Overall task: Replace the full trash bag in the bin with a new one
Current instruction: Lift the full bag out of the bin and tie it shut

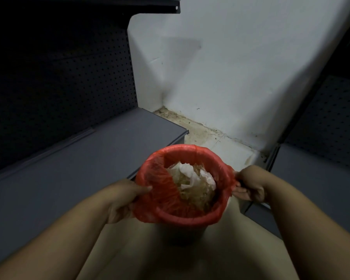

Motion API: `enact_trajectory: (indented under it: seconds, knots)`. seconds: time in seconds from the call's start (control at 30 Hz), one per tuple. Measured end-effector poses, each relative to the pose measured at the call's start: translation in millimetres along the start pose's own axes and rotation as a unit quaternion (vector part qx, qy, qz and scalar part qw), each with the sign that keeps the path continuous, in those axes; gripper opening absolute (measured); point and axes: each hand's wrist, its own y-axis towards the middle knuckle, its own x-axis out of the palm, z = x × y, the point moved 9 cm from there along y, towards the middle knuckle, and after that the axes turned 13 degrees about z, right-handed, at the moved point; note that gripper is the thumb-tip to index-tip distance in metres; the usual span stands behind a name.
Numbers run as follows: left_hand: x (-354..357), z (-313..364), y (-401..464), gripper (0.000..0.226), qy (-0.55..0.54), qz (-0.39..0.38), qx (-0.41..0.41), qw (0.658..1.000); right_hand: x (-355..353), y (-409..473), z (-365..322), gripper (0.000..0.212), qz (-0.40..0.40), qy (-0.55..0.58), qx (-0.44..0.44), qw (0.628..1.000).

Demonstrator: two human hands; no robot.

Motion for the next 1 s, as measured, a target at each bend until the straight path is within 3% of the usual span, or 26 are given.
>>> enact_trajectory:
  seconds: [0.1, 0.27, 0.37, 0.5, 0.57, 0.67, 0.77, 0.87, 1.0]
  knots:
    - [3, -2, -4, 0.018, 0.001, -0.032, -0.008, 0.999, 0, -3, 2, 0.048, -0.001, 0.038, 0.019, 0.999]
    - [-9, 21, -7, 0.019, -0.049, -0.007, 0.024, 0.998, -10, -11, -10, 0.041, 0.021, 0.077, 0.022, 0.997]
    - [-25, 52, -9, 0.032, -0.058, 0.052, 0.118, 0.990, -13, -14, -27, 0.041, 0.040, 0.011, -0.037, 0.998]
    - [-39, 92, -22, 0.023, -0.056, 0.104, 0.256, 0.959, -5, -21, -51, 0.036, 0.035, 0.005, -0.129, 0.991]
    - [-39, 100, -28, 0.020, -0.028, 0.108, 0.299, 0.948, -14, -10, -53, 0.031, 0.105, -0.012, -0.148, 0.983]
    - [-35, 101, -31, 0.014, 0.027, 0.126, 0.328, 0.936, -28, 5, -43, 0.042, 0.198, -0.070, -0.137, 0.968]
    - [-40, 95, -23, 0.016, 0.036, 0.174, 0.343, 0.922, -17, 18, -20, 0.042, 0.170, -0.099, -0.083, 0.977]
    - [-46, 73, -12, 0.021, -0.057, 0.235, 0.279, 0.929, -7, 30, -11, 0.042, 0.149, -0.090, -0.055, 0.983]
    - [-26, 40, 5, 0.023, -0.256, 0.184, 0.116, 0.942, 3, 31, -23, 0.038, 0.141, -0.011, -0.056, 0.988]
